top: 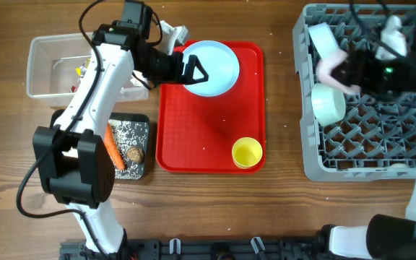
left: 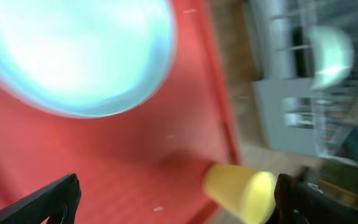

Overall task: Sort waste into correct bins and load items into the dishwasher rack
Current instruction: 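Place the pink cup upside down in the dish rack with right gripper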

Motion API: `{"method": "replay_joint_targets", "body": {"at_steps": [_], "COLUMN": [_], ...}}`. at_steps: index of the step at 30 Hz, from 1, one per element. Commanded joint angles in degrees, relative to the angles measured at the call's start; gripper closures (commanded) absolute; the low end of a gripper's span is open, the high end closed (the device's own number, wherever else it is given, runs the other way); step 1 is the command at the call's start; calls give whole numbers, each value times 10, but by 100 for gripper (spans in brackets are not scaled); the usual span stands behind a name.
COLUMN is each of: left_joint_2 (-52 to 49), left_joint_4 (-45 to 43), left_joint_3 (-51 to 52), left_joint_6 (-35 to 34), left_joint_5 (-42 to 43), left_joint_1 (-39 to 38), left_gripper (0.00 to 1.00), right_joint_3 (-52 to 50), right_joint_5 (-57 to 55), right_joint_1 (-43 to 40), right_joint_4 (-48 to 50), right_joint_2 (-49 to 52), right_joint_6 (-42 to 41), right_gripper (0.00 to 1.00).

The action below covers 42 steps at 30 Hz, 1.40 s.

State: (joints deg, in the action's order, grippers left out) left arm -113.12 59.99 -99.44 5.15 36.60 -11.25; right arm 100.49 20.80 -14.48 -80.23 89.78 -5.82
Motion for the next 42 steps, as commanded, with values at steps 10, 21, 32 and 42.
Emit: {"method": "replay_joint_targets", "body": {"at_steps": [10,21,32,42], "left_joint_2": [5,5,5,4], "left_joint_4": [7,7,7,12], "left_joint_3": [1,1,1,1], "left_joint_6": [5,4,4,5], "left_joint_5": [-143,-142,-142,-142], "left_joint_1": [-2,-2,-2,-32], "left_gripper": [0,0,0,0], "right_joint_3": [-42,-79,-123,-74], "right_joint_5": [-153,-214,-207,-140], "right_joint_1": [-148,-148,-148,-147], "right_joint_4": [-75,-46,16,16], "right_joint_2": [48,127,150,144], "right_joint_6": [-34,-68,-78,-74], "right_gripper": [50,51,45,2]}}
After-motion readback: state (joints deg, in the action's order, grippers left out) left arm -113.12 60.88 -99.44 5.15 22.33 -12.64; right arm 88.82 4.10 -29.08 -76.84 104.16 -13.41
